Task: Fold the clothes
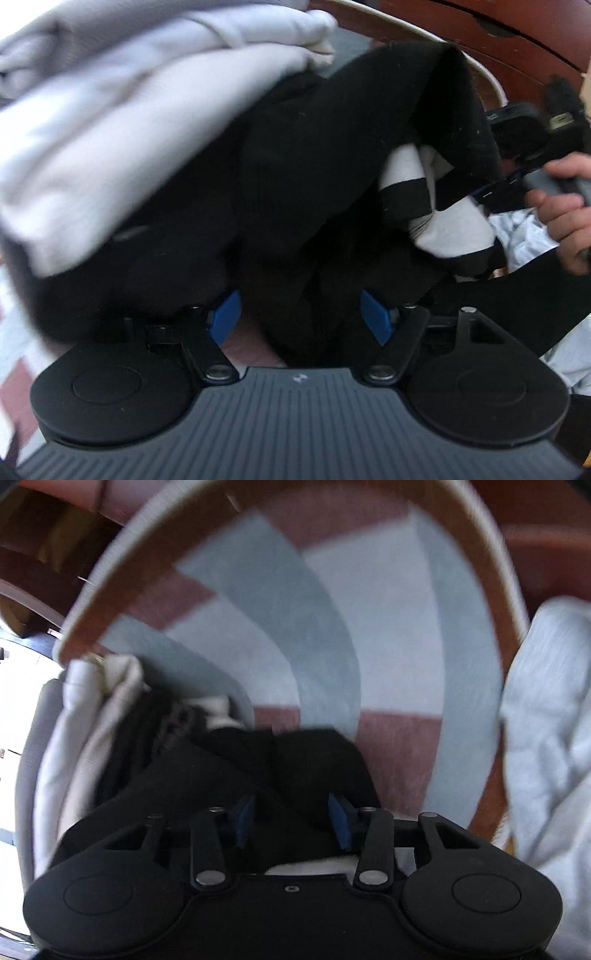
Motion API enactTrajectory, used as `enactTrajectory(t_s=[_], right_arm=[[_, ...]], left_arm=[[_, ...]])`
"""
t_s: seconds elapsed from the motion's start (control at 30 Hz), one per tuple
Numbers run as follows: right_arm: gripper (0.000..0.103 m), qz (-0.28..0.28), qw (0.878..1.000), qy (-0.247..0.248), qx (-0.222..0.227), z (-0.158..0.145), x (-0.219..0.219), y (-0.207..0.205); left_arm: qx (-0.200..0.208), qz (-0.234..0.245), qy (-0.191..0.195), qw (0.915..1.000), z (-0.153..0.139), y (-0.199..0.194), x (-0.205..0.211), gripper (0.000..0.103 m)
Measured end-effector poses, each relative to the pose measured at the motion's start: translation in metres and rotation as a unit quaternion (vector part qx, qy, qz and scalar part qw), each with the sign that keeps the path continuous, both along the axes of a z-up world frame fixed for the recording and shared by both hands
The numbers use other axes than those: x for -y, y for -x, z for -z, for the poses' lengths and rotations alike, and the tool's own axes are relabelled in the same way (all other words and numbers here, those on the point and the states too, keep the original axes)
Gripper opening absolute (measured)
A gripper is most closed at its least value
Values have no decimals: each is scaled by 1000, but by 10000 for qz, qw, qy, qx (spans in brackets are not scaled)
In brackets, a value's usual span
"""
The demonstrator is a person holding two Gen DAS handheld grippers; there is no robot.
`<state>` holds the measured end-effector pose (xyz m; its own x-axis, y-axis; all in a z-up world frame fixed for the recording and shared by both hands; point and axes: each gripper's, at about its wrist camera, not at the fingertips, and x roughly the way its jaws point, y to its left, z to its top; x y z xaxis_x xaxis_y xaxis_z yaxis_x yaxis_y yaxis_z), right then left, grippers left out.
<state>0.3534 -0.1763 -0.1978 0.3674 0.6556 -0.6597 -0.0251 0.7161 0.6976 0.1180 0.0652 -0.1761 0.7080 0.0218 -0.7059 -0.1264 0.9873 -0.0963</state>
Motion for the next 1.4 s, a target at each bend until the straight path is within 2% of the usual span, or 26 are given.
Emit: enactTrajectory(t_s=[0.07, 0.13, 0.2, 0.27, 0.33, 0.47, 0.53, 0.6, 0.67, 0.7, 0.73, 0.77, 0.8, 0.87, 0.9, 0.97, 1.0, 1.07, 1.1, 1.13, 1.17, 1.23, 1.33, 1.4], right_arm=[[34, -265, 9996, -42, -131, 9, -11, 7], [31, -616, 9981, -62, 1, 7, -24, 25], [27, -891, 9955, -292, 169, 3, -30, 49], [27, -908, 9933, -702, 108, 5, -25, 69], [27, -836, 9908, -1066, 68, 9, -18, 87], [28, -1042, 9844, -1418, -47, 3, -10, 114], [28, -1355, 9801, -1449, -98, -10, -5, 133], [31, -1591, 9783, -1326, -74, -22, 1, 152], [39, -1238, 9898, -669, 214, -36, 8, 165], [44, -941, 9939, -354, 446, -44, 13, 170], [60, -580, 9954, -191, 732, -52, 19, 176], [78, -331, 9950, -229, 911, -56, 24, 178], [82, -216, 9943, -390, 965, -55, 28, 177], [86, 1, 9928, -688, 978, -51, 32, 172], [87, 117, 9938, -766, 796, -44, 30, 166], [89, 410, 9952, -745, 493, -27, 20, 152], [90, 487, 9961, -645, 352, -18, 14, 147], [88, 527, 9975, -451, 106, -1, 1, 145], [85, 468, 9979, -438, 75, 4, -6, 147], [76, 398, 9978, -521, 64, 5, -10, 149], [68, 357, 9972, -659, 24, 5, -13, 151], [60, 337, 9942, -1013, -131, 9, -15, 153], [54, 371, 9880, -1435, -426, 10, -9, 163], [54, 290, 9831, -1714, -566, 6, -8, 175]], left_arm=[[25, 97, 47, 9999, 7, -9, 3, 76], [45, 198, 60, 9998, 13, -17, 8, 73], [84, 309, 87, 9994, 14, -18, 11, 63], [137, 427, 127, 9989, 10, -12, 14, 44], [190, 546, 167, 9982, 6, -6, 16, 36], [141, 840, 25, 9964, -12, 18, 27, 33], [167, 870, 129, 9960, -26, 40, 26, 33], [139, 766, 342, 9964, -33, 56, 19, 37], [24, 568, 526, 9970, -35, 67, 8, 50], [-46, 491, 555, 9972, -32, 68, 3, 53], [-143, 378, 521, 9978, -27, 66, -2, 62], [-241, 266, 487, 9982, -23, 63, -7, 68], [-327, 162, 467, 9982, -19, 61, -12, 75], [-295, 117, 688, 9971, -16, 57, -25, 75], [-275, 105, 807, 9963, -14, 55, -32, 76], [-190, 270, 1179, 9925, -8, 48, -39, 86], [-164, 343, 1342, 9902, -3, 44, -40, 88], [-300, 327, 1360, 9897, 4, 33, -37, 90], [-313, 368, 1367, 9894, 5, 29, -34, 90], [-314, 423, 1381, 9890, 6, 27, -30, 89], [-207, 599, 1457, 9873, 5, 29, -26, 74], [-2, 937, 1606, 9826, 4, 33, -17, 54], [124, 1045, 1766, 9786, 0, 44, -13, 52], [291, 1096, 1967, 9739, -7, 58, -15, 52]])
